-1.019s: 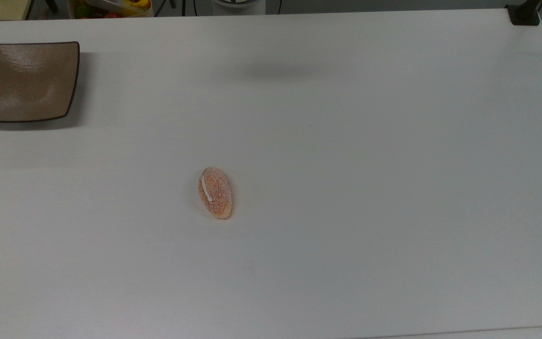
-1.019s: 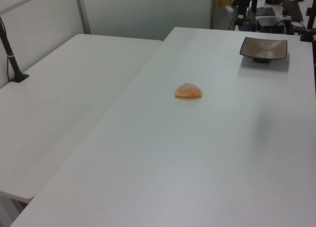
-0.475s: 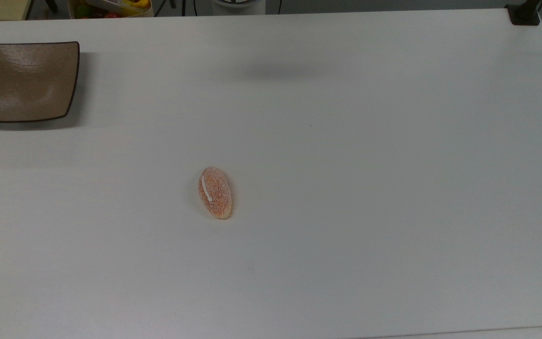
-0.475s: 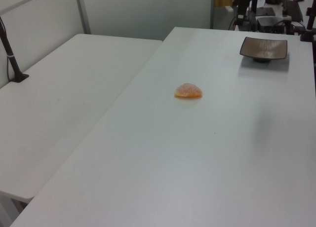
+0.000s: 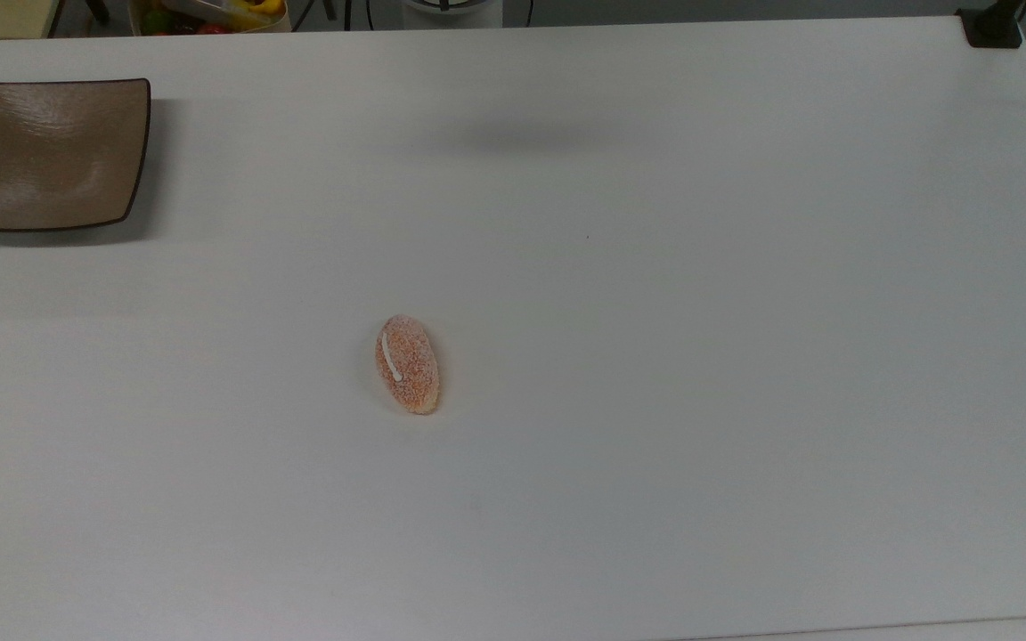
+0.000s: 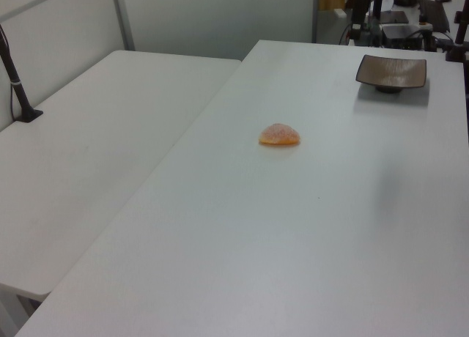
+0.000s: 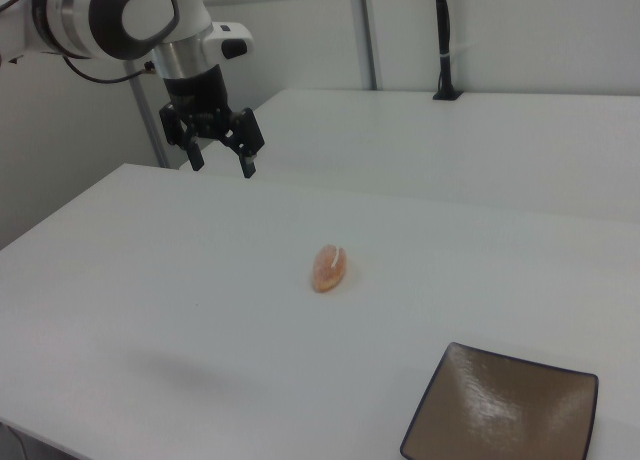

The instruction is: Bread is placed on a ceramic plate

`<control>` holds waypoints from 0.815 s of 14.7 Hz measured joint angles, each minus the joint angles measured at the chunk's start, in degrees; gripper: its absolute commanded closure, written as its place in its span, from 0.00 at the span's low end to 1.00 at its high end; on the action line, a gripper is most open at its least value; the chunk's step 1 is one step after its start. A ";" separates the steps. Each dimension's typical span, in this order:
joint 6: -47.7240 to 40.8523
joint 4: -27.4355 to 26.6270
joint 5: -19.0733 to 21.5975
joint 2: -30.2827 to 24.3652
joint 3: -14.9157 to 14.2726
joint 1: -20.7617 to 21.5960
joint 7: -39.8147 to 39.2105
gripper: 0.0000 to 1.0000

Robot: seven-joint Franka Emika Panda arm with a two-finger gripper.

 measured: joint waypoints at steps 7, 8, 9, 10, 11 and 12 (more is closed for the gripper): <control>0.25 0.11 0.00 1.12 0.00 0.00 -0.48 0.00; 0.71 0.27 0.00 1.61 0.00 0.00 -0.72 0.00; 1.81 0.55 0.00 2.22 0.00 0.00 -0.77 0.00; 3.68 0.92 0.00 2.95 -0.02 -0.01 -0.77 0.00; 5.56 1.30 0.00 3.71 -0.07 -0.06 -0.77 0.00; 7.27 1.65 0.00 4.55 -0.18 -0.16 -0.77 0.00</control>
